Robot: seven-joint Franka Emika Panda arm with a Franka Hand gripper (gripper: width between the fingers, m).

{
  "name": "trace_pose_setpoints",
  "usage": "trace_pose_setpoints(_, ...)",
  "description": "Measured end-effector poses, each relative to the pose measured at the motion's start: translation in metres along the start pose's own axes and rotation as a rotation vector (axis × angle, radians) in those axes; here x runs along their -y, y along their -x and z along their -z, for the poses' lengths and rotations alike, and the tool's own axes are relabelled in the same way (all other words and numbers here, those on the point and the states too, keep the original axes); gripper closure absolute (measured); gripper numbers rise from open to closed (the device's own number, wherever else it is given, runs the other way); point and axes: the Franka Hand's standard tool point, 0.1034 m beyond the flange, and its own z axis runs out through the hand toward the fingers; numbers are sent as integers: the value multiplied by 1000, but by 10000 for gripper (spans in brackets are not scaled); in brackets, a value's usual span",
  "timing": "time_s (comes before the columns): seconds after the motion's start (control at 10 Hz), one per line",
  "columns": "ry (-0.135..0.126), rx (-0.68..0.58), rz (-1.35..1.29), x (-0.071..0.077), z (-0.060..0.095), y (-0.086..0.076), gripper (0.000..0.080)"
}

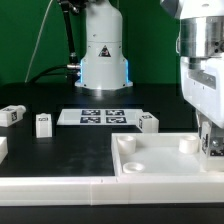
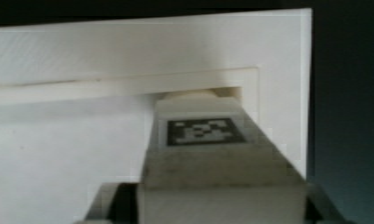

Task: Assemble one leg

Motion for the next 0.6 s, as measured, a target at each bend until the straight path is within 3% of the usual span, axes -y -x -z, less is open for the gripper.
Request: trace_pose_setpoints(0.6,5,6,-175,0,0,-3,506)
